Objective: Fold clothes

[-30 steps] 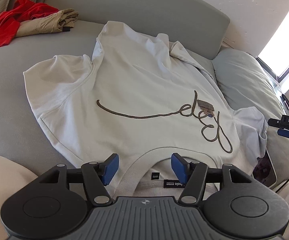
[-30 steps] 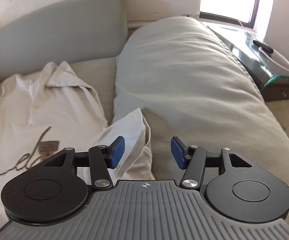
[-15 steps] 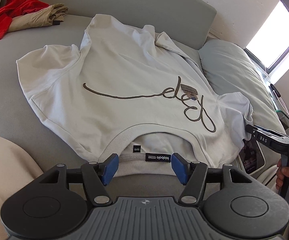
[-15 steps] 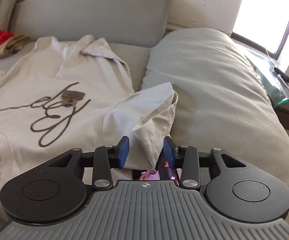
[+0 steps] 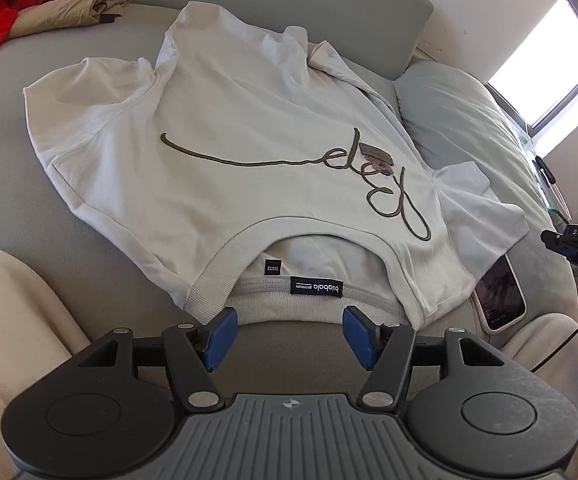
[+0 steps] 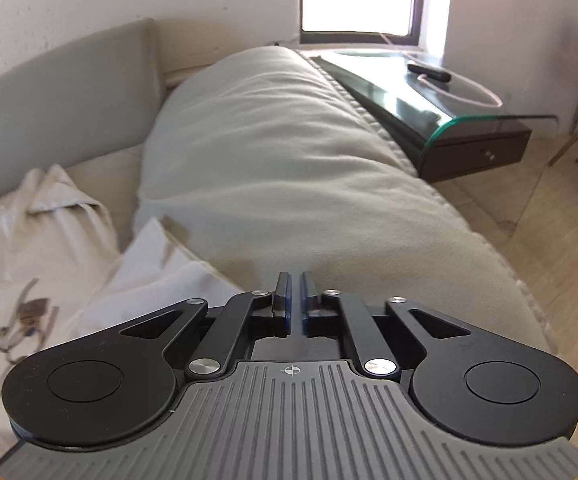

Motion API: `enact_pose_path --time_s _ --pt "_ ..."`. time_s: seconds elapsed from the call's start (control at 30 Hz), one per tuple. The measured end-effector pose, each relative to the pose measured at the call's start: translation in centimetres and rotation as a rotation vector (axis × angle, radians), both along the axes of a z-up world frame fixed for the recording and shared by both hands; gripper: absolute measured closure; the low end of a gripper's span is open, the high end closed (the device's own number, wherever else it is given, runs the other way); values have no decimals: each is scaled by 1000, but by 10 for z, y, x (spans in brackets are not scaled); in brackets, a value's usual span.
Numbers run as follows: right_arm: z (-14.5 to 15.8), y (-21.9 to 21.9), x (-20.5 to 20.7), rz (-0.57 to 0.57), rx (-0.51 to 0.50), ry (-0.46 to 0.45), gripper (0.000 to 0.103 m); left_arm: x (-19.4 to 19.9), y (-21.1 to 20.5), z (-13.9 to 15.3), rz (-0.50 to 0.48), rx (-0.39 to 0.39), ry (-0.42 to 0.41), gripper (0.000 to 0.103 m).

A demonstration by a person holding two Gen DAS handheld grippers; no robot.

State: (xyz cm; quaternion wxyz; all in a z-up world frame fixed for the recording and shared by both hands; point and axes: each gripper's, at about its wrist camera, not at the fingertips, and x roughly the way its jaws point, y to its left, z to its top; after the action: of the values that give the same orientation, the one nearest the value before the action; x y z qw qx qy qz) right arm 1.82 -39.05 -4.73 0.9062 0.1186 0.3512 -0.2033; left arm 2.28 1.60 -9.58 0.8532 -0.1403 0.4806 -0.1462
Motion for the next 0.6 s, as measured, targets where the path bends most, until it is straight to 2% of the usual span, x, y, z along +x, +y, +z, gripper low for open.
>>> enact_pose_path --time_s 0.03,0.07,0.1,0.13,0.2,0.23,0.3,0.4,0.53,0.57,0.6 --pt "1 5 -3 60 81 11 81 0 2 0 5 -6 0 45" --pt "1 10 -6 120 163 23 63 0 3 1 10 -10 1 45" --pt "-4 16 -9 176 261 59 52 0 4 1 13 -11 0 45" --pt "-10 22 -12 231 359 94 54 0 5 1 15 -12 0 45" --pt "-27 35 -21 271 564 150 54 0 4 2 11 -6 -4 45" --pt "-39 40 -25 263 674 172 54 0 4 2 9 -4 -5 45" --pt "-58 48 -32 192 799 192 53 -1 4 2 5 -3 -8 45" --pt "-76 58 -36 87 821 173 52 -1 7 2 13 -14 -8 45" --pt "-78 59 -26 49 734 6 55 -2 14 1 46 -49 -3 45" --pt "-81 58 -19 39 719 8 62 -3 16 1 53 -51 -5 45" --pt "-82 59 -17 21 687 8 88 -4 18 3 62 -50 -9 45"
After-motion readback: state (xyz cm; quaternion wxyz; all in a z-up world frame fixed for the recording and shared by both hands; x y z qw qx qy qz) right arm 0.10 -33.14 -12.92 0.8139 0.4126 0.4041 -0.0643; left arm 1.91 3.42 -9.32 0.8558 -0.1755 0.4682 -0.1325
